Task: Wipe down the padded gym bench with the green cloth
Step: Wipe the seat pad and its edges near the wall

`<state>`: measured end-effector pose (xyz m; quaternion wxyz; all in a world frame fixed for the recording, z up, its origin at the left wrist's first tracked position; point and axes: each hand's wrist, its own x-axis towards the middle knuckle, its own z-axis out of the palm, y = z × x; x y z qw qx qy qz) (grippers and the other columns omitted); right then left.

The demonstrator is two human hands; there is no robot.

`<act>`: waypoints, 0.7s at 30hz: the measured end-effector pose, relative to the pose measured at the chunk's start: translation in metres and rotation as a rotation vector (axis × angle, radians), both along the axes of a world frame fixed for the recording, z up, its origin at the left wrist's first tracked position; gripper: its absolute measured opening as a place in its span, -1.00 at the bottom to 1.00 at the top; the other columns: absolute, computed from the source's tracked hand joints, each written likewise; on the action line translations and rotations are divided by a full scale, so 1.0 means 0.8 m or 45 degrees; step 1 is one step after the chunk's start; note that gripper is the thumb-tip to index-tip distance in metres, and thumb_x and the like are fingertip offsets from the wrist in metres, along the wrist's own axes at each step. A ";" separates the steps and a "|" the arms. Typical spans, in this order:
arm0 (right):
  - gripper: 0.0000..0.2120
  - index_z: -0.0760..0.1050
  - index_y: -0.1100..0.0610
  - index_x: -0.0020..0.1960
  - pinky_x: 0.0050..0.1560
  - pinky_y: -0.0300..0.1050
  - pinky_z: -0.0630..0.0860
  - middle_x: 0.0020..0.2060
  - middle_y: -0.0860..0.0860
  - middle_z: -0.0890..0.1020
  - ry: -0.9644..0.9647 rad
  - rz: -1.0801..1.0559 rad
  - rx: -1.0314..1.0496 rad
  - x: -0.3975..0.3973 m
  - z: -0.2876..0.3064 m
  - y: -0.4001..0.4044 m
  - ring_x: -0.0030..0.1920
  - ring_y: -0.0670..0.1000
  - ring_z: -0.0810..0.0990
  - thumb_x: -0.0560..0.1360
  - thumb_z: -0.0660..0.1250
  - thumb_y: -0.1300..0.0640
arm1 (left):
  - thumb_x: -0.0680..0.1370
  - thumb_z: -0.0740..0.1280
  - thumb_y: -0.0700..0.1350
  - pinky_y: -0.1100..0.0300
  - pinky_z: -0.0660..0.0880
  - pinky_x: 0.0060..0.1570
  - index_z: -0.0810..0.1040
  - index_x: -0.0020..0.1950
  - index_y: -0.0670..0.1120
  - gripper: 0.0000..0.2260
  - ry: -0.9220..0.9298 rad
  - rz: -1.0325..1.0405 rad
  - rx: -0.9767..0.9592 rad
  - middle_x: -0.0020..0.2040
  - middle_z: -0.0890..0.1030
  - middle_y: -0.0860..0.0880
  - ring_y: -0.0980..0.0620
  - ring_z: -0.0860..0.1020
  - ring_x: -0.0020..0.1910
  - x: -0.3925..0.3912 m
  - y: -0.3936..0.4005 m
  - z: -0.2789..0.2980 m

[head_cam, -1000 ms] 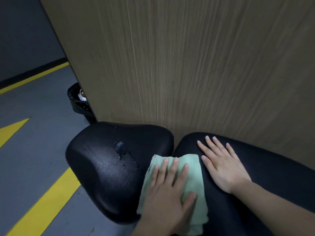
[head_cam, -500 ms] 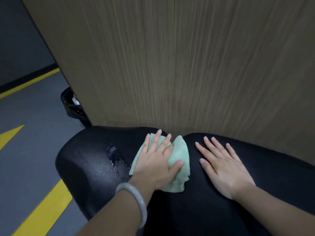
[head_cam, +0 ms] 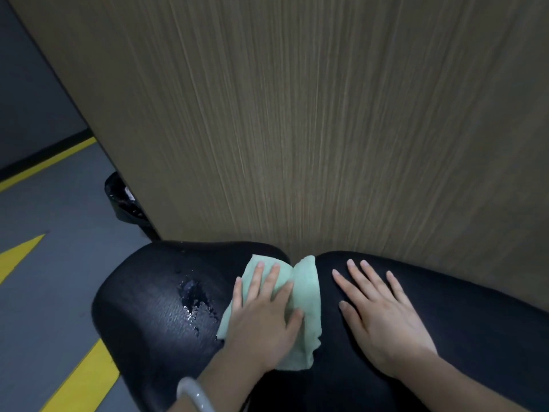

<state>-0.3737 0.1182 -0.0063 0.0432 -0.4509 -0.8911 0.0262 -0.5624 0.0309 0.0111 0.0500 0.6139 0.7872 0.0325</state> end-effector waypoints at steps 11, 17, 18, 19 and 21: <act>-0.55 0.36 -0.09 0.43 0.35 0.06 0.11 0.41 -0.05 0.39 0.040 0.036 0.112 -0.001 -0.007 0.004 0.46 -0.01 0.27 0.59 -0.02 -0.09 | 0.38 -0.50 0.30 -0.16 -0.42 0.38 -0.32 0.46 0.26 -0.38 0.007 -0.102 0.005 0.57 -0.09 0.14 0.10 -0.29 0.51 0.020 0.041 -0.006; -0.54 0.37 -0.08 0.43 0.36 0.07 0.11 0.41 -0.04 0.40 0.027 0.015 0.096 0.000 -0.006 0.002 0.46 -0.01 0.27 0.60 -0.04 -0.08 | 0.65 -0.18 0.14 -0.17 0.11 0.29 0.26 0.47 0.13 -0.54 -0.041 -0.076 -0.051 0.35 0.50 -0.03 0.01 0.40 0.39 0.026 0.001 -0.016; -0.54 0.36 -0.08 0.43 0.36 0.07 0.11 0.42 -0.04 0.40 0.027 0.015 0.093 -0.001 -0.006 0.002 0.46 -0.01 0.27 0.61 -0.07 -0.08 | 0.65 -0.18 0.14 -0.17 0.13 0.27 0.26 0.47 0.13 -0.54 -0.047 -0.079 -0.057 0.35 0.50 -0.04 -0.01 0.40 0.38 0.027 -0.004 -0.018; -0.53 0.36 -0.07 0.43 0.36 0.08 0.11 0.42 -0.03 0.40 0.022 0.013 0.100 -0.002 -0.007 0.002 0.46 -0.01 0.26 0.62 -0.12 -0.08 | 0.64 -0.18 0.14 -0.17 0.13 0.26 0.26 0.47 0.13 -0.54 -0.050 -0.078 -0.040 0.36 0.49 -0.04 -0.02 0.40 0.38 0.029 -0.007 -0.016; -0.48 0.36 -0.07 0.43 0.36 0.09 0.12 0.42 -0.03 0.39 0.018 0.006 0.101 -0.003 -0.009 0.001 0.46 0.00 0.26 0.64 -0.21 -0.09 | 0.64 -0.19 0.14 -0.16 0.13 0.26 0.25 0.48 0.15 -0.54 -0.071 -0.046 -0.027 0.36 0.49 -0.04 -0.02 0.39 0.39 0.032 -0.002 -0.019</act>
